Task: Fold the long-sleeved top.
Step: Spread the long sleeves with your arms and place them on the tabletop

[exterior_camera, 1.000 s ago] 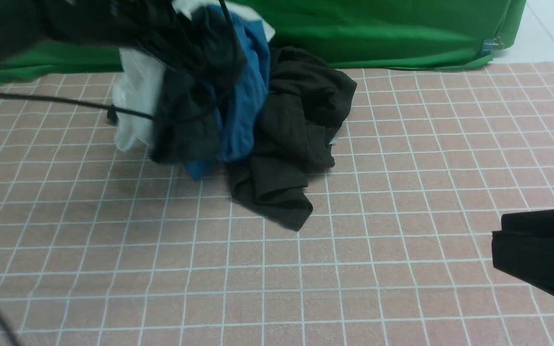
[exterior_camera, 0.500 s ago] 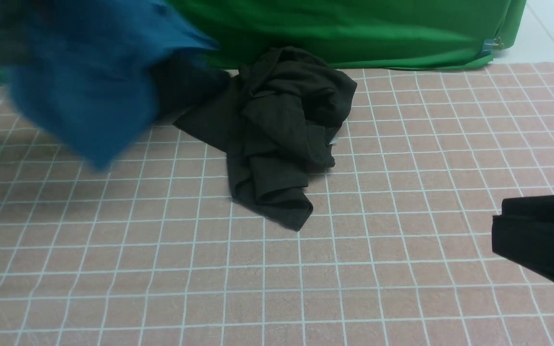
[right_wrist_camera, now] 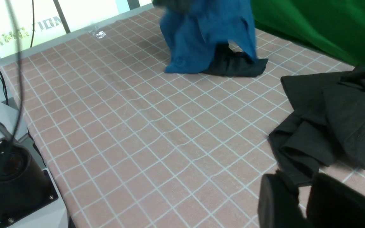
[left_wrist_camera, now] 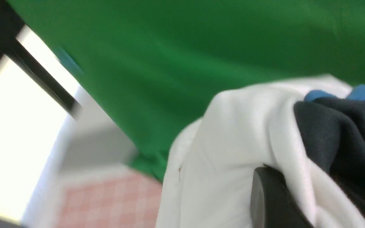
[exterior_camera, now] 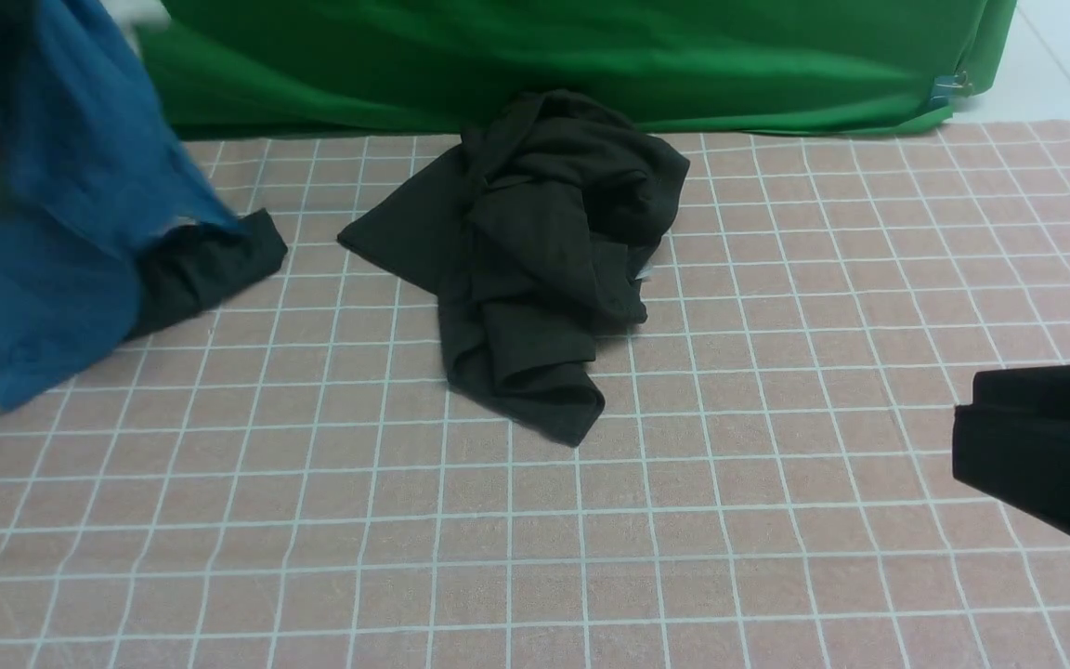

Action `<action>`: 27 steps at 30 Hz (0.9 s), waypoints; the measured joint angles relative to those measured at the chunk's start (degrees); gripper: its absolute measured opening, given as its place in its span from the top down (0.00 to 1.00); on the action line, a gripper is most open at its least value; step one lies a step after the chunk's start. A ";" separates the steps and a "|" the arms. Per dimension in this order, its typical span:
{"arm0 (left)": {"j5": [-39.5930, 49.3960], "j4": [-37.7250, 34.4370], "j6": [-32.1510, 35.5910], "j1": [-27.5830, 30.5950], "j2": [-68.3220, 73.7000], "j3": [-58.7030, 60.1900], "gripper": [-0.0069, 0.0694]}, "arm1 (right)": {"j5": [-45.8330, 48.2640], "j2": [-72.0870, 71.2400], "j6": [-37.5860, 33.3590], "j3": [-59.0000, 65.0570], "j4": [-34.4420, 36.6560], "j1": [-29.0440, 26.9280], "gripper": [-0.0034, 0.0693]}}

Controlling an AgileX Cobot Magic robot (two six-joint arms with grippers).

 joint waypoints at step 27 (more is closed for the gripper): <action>16.42 -12.54 -2.02 -10.80 -7.76 0.00 0.37 | 9.05 0.00 8.81 -3.03 -10.31 0.00 0.61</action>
